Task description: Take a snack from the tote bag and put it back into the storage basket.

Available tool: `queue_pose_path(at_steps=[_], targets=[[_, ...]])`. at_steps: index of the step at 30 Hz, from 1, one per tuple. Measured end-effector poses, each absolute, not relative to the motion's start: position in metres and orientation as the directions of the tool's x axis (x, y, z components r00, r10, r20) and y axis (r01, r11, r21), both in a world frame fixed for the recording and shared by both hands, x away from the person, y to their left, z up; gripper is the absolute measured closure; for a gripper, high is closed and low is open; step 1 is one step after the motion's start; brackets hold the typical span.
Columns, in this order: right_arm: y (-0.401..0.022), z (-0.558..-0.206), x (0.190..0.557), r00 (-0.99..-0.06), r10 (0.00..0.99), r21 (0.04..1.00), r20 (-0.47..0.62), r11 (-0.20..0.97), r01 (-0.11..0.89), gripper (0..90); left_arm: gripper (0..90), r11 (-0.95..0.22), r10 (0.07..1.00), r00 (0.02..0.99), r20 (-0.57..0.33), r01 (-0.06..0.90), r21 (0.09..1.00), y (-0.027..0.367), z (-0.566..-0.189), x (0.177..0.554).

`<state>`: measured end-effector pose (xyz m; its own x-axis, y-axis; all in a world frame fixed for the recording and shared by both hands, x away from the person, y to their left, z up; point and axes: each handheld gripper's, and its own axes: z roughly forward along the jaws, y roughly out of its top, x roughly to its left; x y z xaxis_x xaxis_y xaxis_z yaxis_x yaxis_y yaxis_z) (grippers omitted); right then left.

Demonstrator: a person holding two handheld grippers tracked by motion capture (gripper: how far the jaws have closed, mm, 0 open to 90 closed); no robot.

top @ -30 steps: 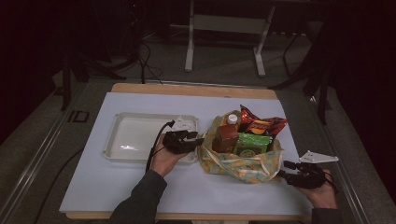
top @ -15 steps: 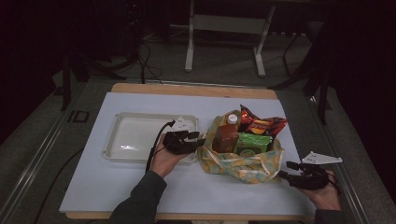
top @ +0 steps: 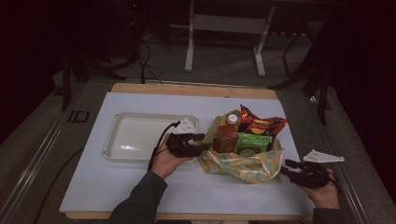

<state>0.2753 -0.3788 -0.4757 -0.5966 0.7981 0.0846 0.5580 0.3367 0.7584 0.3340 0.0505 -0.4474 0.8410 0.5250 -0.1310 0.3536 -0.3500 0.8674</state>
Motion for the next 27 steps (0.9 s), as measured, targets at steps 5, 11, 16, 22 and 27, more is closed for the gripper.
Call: queue_pose_path(at_steps=[5,11,16,22,27], targets=[[-0.379,-0.472,0.276,-0.592,0.801,0.774,0.087,0.319,0.546,53.1,48.3,-0.343,0.511,0.850,-0.125,0.335,0.877,0.046,-0.442,0.333],[-0.378,-0.469,0.276,-0.586,0.806,0.777,0.078,0.320,0.543,52.9,45.7,-0.366,0.476,0.874,-0.098,0.298,0.882,0.040,-0.438,0.332],[-0.381,-0.468,0.274,-0.584,0.808,0.780,0.084,0.311,0.543,52.8,41.5,-0.340,0.463,0.880,-0.103,0.284,0.896,0.036,-0.434,0.330],[-0.383,-0.467,0.274,-0.575,0.814,0.780,0.085,0.305,0.546,52.2,33.7,-0.323,0.460,0.884,-0.086,0.256,0.911,0.028,-0.428,0.330],[-0.383,-0.467,0.275,-0.574,0.814,0.781,0.087,0.302,0.547,51.8,28.7,-0.324,0.456,0.887,-0.065,0.234,0.917,0.017,-0.424,0.332]])
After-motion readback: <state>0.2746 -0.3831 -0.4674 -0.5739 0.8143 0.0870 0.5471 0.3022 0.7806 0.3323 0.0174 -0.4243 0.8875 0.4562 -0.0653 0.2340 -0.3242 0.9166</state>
